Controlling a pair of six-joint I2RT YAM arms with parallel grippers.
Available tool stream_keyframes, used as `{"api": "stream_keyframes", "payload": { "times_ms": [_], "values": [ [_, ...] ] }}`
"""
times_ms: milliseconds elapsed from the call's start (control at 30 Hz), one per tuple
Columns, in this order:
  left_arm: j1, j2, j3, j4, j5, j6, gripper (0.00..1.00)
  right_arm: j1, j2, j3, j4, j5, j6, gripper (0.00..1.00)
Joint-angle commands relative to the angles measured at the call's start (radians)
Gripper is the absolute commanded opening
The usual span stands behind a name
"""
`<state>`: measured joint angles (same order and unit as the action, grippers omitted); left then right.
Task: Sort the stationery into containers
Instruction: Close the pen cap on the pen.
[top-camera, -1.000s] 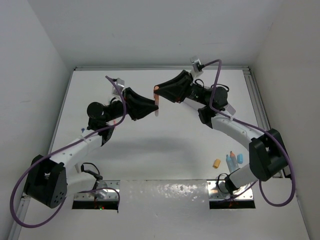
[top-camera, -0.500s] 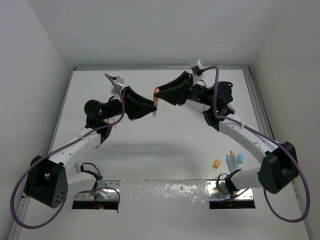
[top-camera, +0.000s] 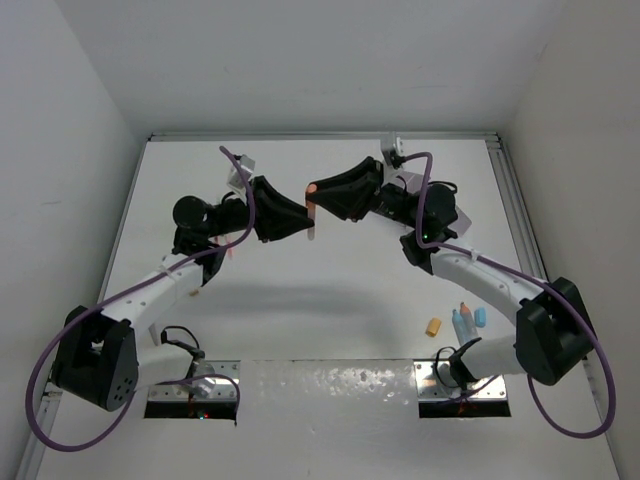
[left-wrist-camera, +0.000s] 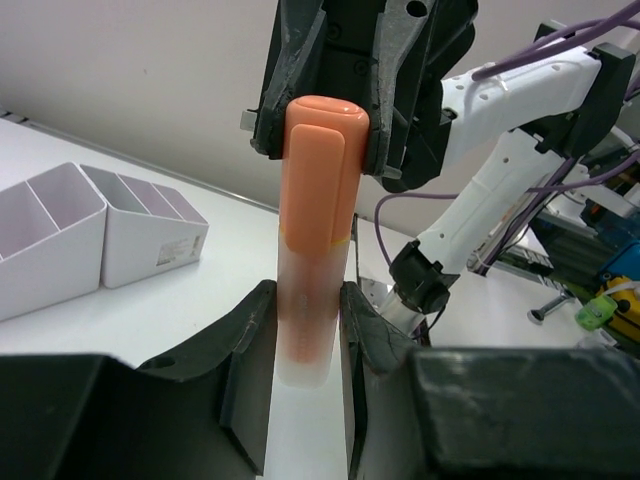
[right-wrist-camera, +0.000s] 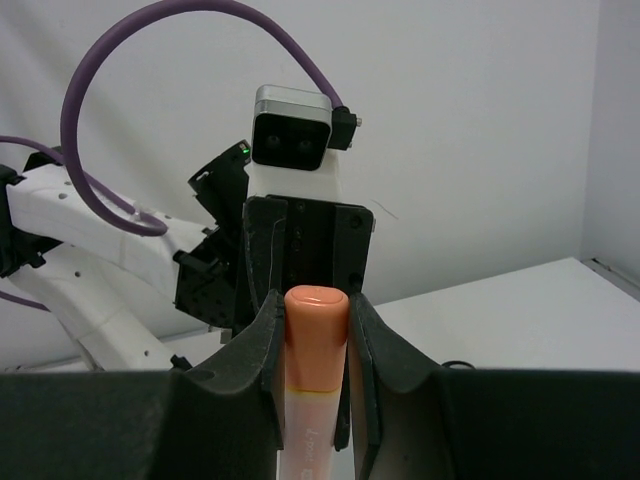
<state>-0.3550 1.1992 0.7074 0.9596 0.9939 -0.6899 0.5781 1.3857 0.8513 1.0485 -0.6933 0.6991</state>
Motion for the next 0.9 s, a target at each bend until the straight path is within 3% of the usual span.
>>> {"api": "stream_keyframes", "payload": {
  "times_ms": [0,367,533,700,867],
  "values": [
    [0.03,-0.05,0.141,0.32,-0.204,-0.03,0.0,0.04,0.079,-0.129,-0.285,-0.193,-0.029,0.0],
    [0.039,-0.05,0.153,0.338,-0.209,-0.043,0.0,0.058,0.161,-0.163,-0.14,-0.279,0.089,0.0],
    [0.031,-0.061,0.145,0.332,-0.183,-0.01,0.0,0.06,0.144,-0.138,-0.258,-0.244,0.005,0.0],
    [0.019,-0.084,0.109,0.309,-0.141,0.064,0.0,0.06,0.095,-0.034,-0.494,-0.213,-0.111,0.32],
    [0.01,-0.093,0.075,0.278,-0.113,0.098,0.0,0.06,0.052,0.052,-0.588,-0.163,-0.167,0.45]
  ]
}}
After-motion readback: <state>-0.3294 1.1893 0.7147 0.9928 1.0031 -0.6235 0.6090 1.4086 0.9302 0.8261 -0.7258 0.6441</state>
